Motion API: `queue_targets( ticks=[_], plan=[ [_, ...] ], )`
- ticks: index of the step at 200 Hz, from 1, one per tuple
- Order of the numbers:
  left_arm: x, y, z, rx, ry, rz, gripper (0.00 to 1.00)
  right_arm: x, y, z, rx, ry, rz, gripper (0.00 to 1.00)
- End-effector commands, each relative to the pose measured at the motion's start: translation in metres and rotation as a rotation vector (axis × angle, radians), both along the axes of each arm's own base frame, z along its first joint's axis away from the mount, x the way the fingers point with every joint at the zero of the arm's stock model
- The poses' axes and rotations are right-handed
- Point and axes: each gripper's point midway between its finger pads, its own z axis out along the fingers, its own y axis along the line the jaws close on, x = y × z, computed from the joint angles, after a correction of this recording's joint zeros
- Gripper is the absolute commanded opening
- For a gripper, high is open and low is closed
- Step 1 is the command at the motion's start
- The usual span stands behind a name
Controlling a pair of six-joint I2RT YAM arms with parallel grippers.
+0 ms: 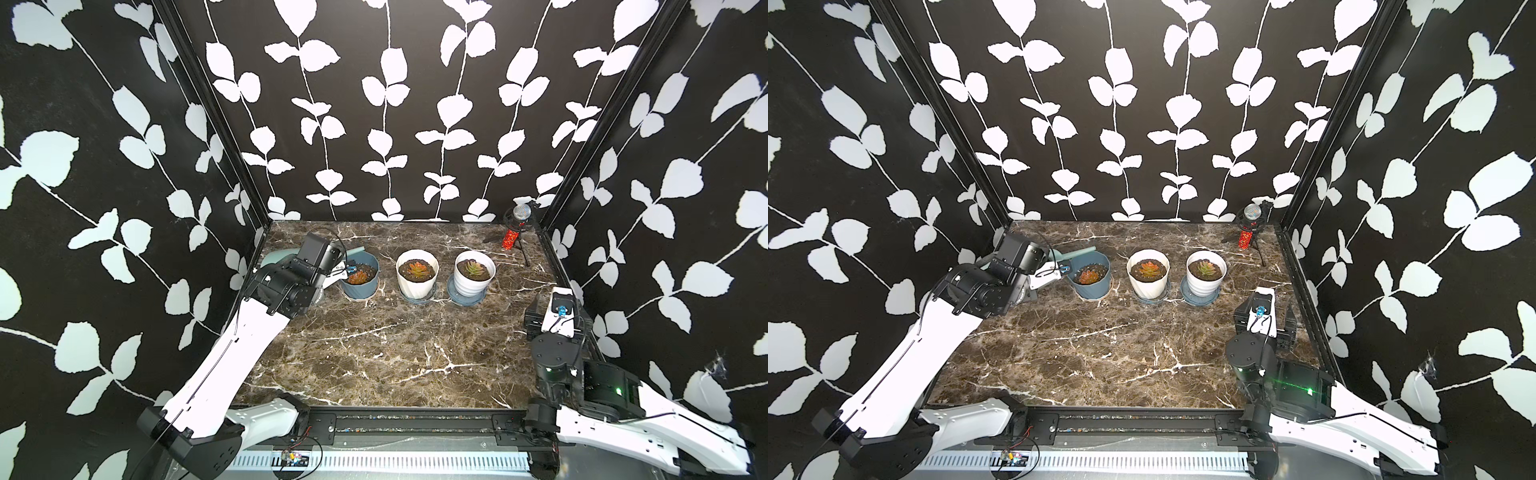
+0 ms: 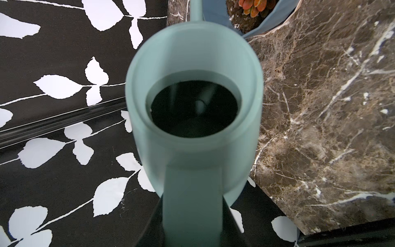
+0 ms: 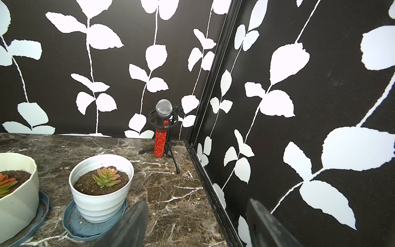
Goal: Water the succulent around the soil edge
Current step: Water the soil of the potted plant with water.
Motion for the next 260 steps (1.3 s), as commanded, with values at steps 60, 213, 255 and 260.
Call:
queue_targets(
  ticks=[60, 213, 255, 260],
  plan=[
    [-0.003, 0.015, 0.001, 0.081, -0.015, 0.034, 0.0, 0.005, 0.005, -0.006, -0.003, 0.015, -0.001, 0.76],
    [0.018, 0.0, -0.008, 0.064, -0.012, 0.032, 0.0, 0.007, 0.0, -0.012, -0.008, 0.026, -0.018, 0.76],
    [0.015, 0.007, -0.001, 0.096, -0.029, 0.047, 0.0, 0.009, 0.002, -0.014, -0.011, 0.034, -0.016, 0.76],
    [0.014, 0.009, 0.0, 0.102, -0.03, 0.049, 0.0, 0.009, 0.002, -0.014, -0.011, 0.035, -0.016, 0.76]
  ],
)
